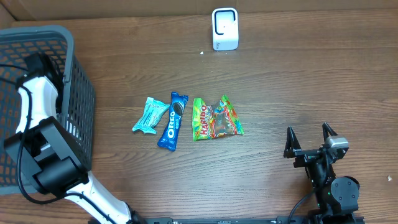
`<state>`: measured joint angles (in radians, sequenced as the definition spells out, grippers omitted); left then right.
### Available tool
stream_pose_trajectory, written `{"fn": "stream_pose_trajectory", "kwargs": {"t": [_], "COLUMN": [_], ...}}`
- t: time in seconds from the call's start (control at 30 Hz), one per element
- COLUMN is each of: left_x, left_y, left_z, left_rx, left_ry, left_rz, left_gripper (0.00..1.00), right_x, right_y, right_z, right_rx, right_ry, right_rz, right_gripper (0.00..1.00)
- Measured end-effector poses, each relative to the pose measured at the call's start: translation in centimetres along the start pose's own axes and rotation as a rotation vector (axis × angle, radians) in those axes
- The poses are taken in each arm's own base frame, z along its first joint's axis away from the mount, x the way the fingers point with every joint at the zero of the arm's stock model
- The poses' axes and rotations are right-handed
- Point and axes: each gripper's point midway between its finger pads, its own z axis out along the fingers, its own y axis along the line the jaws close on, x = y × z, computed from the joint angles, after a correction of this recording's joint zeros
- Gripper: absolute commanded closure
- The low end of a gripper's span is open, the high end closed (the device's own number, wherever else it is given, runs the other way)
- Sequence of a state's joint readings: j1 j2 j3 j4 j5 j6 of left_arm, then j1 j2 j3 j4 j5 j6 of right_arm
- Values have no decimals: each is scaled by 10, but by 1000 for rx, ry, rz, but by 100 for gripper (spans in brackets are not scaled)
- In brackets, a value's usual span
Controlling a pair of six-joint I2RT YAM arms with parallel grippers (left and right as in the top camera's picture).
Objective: Scan the item barcode
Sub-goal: 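Grasp the white gold-capped bottle in the basket with the left gripper, then lift the white bottle out and carry it right of the Haribo bag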
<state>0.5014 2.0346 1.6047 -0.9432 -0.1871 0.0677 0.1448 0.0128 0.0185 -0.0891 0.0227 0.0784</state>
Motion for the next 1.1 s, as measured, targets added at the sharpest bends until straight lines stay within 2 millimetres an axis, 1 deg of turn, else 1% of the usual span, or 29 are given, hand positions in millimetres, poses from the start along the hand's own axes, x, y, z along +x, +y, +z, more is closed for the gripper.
{"fn": "stream_pose_trajectory", "kwargs": {"t": [0.1, 0.4, 0.6, 0.67, 0.7, 0.73, 0.8, 0.87, 0.93, 0.97, 1.0, 1.07, 1.1], "left_x": [-5, -37, -45, -48, -49, -50, -49, -43, -33, -25, -21, -7, -1], "left_y": [-4, 3, 7, 8, 8, 8, 10, 9, 6, 2, 0, -11, -17], "left_z": [-13, -71, -101, -120, -133, -150, -198, -240, -285, -310, -322, -354, -365], "left_rx": [38, 71, 81, 96, 107, 122, 154, 173, 188, 208, 216, 250, 266], "left_ry": [15, -62, -105, -147, -178, -218, -331, -426, -534, -591, -618, -692, -714], "left_rz": [-23, -92, -120, -132, -137, -141, -148, -144, -133, -124, -118, -90, -73], "left_gripper": [96, 96, 96, 96, 96, 96, 96, 96, 96, 96, 96, 96, 96], "right_x": [0, 0, 0, 0, 0, 0, 0, 0, 0, 0, 0, 0, 0], "right_y": [0, 0, 0, 0, 0, 0, 0, 0, 0, 0, 0, 0, 0], "right_z": [0, 0, 0, 0, 0, 0, 0, 0, 0, 0, 0, 0, 0], "right_rx": [-1, 0, 0, -1, 0, 0, 0, 0, 0, 0, 0, -1, -1], "right_ry": [0, 0, 0, 1, 0, 0, 0, 0, 0, 0, 0, 0, 1], "right_rz": [0, 0, 0, 0, 0, 0, 0, 0, 0, 0, 0, 0, 0], "right_gripper": [0, 0, 0, 0, 0, 0, 0, 0, 0, 0, 0, 0, 0]}}
